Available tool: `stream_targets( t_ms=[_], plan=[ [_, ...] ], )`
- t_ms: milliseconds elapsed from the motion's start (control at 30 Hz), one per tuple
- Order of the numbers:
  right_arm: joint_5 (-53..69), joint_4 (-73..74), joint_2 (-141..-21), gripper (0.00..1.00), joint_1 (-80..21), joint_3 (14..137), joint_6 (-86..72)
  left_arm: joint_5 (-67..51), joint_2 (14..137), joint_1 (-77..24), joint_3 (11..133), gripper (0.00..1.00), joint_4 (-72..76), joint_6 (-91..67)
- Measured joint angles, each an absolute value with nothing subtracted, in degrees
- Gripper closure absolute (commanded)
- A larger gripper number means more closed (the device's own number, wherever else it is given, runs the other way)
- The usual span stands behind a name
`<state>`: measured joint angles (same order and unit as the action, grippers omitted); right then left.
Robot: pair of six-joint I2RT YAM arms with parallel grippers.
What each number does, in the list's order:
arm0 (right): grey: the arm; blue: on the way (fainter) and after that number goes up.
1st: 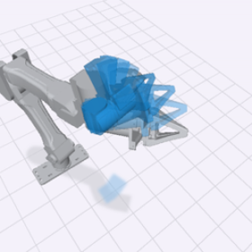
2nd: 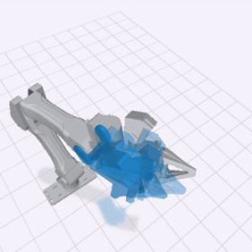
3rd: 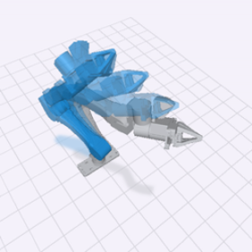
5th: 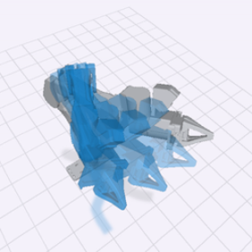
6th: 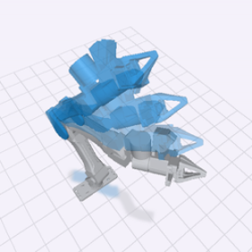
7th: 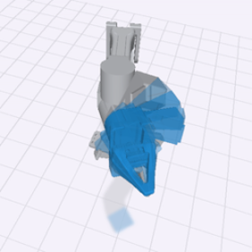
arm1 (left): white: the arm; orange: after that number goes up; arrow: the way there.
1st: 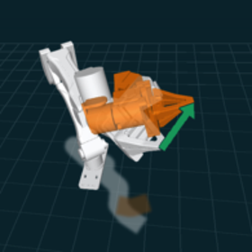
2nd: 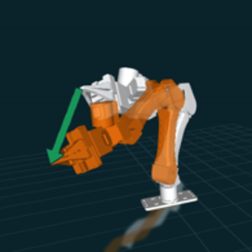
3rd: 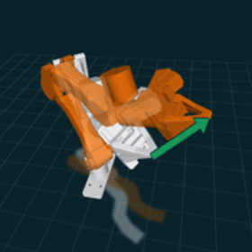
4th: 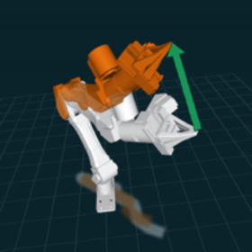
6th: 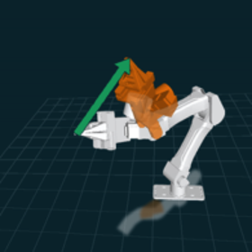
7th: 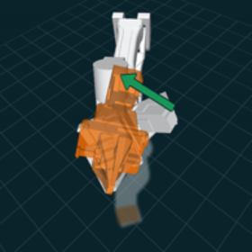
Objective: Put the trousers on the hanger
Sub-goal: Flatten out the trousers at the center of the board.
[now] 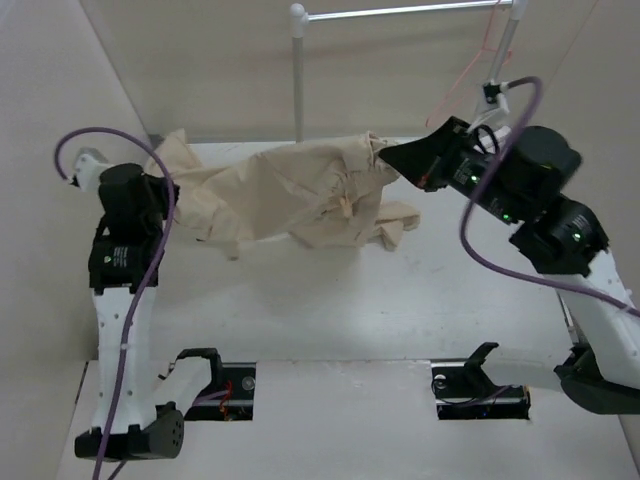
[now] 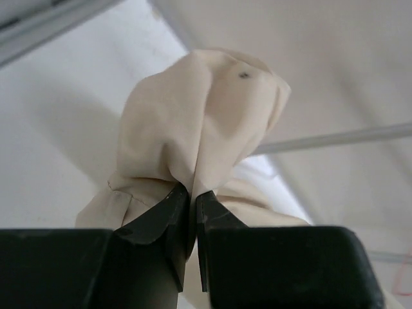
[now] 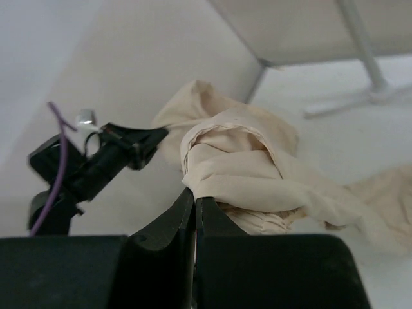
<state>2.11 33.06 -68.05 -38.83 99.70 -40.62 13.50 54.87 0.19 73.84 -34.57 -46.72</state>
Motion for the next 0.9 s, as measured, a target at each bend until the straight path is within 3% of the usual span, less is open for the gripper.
stream_targets(
  t_ms=[100, 200, 333, 467, 500, 567, 633, 700, 733, 800, 900],
  plan=[
    [1.7, 32.8, -65.6, 0.94, -43.5, 106.0, -38.3, 13.9, 53.4, 3.5, 82.7, 0.94, -36.9, -46.7],
    [1.6, 31.8, -59.2, 0.94, -40.7, 104.0, -36.8, 14.1, 52.5, 4.7, 87.6, 0.92, -38.4, -46.7],
    [1.2, 28.8, -48.5, 0.93, -26.5, 89.8, -38.7, 13.6, 50.9, 3.8, 85.1, 0.9, -39.7, -46.7],
    [5.0, 28.9, -42.8, 0.9, -11.2, 66.6, -43.2, 12.4, 52.4, 2.8, 74.5, 0.88, -41.9, -45.9],
    [6.1, 29.6, -44.1, 0.85, -8.0, 62.0, -43.8, 12.2, 54.0, 2.5, 71.7, 0.88, -42.6, -45.6],
    [7.4, 29.9, -49.1, 0.61, -2.4, 54.1, -45.1, 11.7, 57.5, 1.4, 66.7, 0.83, -42.5, -45.0],
    [6.7, 30.2, -55.4, 0.42, 1.2, 49.2, -45.9, 11.6, 62.4, -0.3, 62.0, 0.69, -42.0, -44.4],
    [5.1, 31.7, -58.3, 0.32, 2.6, 47.1, -45.9, 11.6, 65.9, -2.5, 58.7, 0.56, -41.8, -44.2],
    [4.3, 32.4, -58.0, 0.31, 2.3, 46.9, -45.5, 11.7, 66.7, -3.7, 57.5, 0.49, -41.7, -44.0],
    [2.9, 32.6, -55.0, 0.42, -0.2, 47.0, -44.4, 12.0, 66.6, -5.6, 56.3, 0.41, -41.8, -43.9],
    [1.7, 33.5, -48.5, 0.73, -9.7, 46.9, -43.6, 13.3, 64.3, -6.2, 56.2, 0.38, -41.2, -43.5]
  ],
)
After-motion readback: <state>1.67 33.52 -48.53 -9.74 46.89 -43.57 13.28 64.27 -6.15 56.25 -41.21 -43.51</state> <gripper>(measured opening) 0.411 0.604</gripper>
